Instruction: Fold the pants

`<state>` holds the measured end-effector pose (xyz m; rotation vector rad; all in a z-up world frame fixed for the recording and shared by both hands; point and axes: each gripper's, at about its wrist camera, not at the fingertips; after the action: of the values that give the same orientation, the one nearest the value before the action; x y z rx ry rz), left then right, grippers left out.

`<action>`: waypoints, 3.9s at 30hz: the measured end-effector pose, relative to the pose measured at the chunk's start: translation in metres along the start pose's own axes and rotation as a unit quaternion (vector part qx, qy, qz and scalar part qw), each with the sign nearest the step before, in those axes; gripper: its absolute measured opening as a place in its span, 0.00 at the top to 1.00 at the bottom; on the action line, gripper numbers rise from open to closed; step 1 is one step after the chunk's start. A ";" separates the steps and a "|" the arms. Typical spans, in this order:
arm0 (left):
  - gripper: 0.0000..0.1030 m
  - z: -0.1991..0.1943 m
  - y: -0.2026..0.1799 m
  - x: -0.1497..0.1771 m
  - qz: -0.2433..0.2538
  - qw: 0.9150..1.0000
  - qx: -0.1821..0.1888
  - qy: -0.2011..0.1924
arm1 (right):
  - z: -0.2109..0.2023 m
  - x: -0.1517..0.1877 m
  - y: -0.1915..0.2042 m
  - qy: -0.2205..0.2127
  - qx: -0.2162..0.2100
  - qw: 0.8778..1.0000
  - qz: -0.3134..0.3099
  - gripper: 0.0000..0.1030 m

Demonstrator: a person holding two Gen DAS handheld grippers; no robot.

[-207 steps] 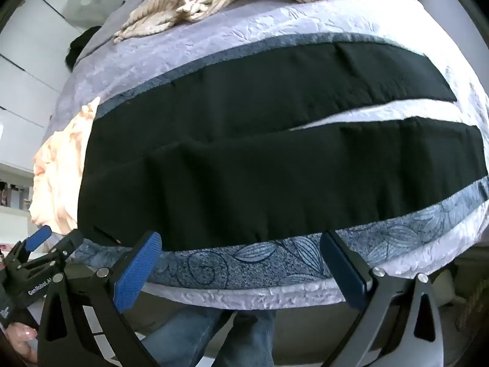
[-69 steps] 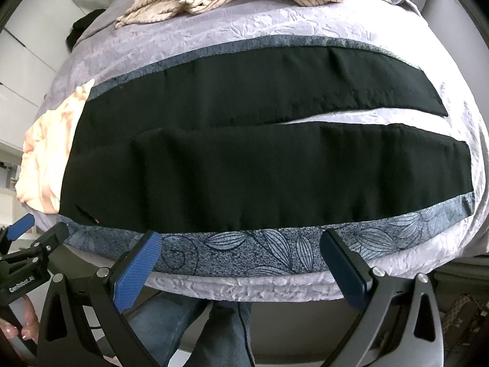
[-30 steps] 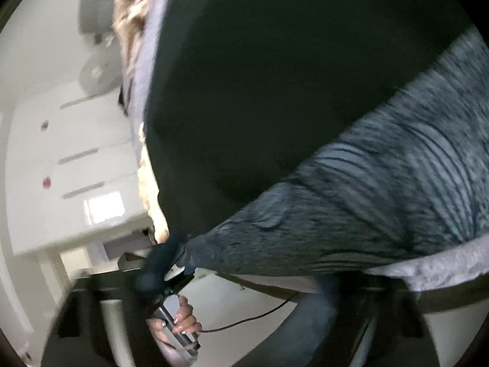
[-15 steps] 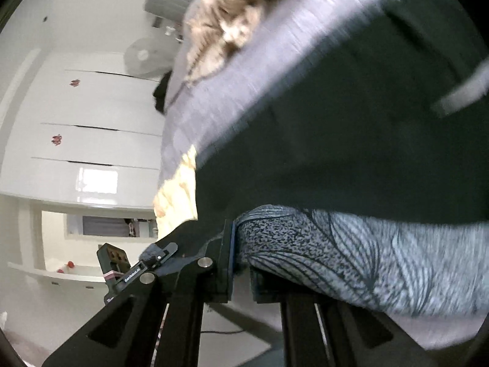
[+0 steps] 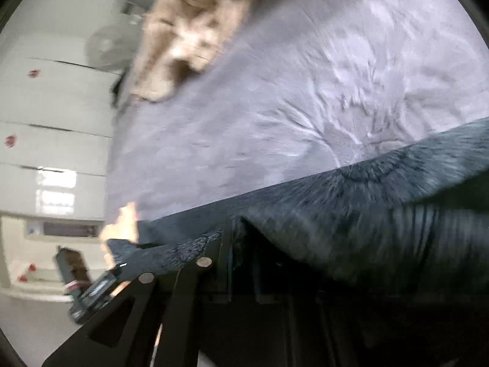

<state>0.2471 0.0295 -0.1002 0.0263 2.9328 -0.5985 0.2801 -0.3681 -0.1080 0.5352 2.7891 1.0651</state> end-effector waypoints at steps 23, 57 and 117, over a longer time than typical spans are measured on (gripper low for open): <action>0.19 -0.009 -0.019 0.007 0.071 0.988 -0.139 0.001 | 0.027 0.000 0.079 -0.036 0.087 0.995 -0.045 0.56; 0.48 0.122 -0.429 0.183 0.256 0.936 0.080 0.228 | -0.198 0.250 -0.273 -0.054 -0.247 0.931 0.265 0.82; 0.14 0.148 -0.384 0.051 0.131 0.979 -0.154 0.038 | -0.256 0.014 -0.275 -0.088 0.194 0.975 0.057 0.44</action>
<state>0.1997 -0.3824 -0.0933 0.4003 2.9867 -0.1041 0.1316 -0.7136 -0.0983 0.7952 2.8388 0.4523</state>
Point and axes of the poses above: each gripper's, at about its wrist camera, not at the fingertips, and z roughly the way its jaws point, y to its left, x to its underside, and after that the axes turned 9 degrees about y, right-handed
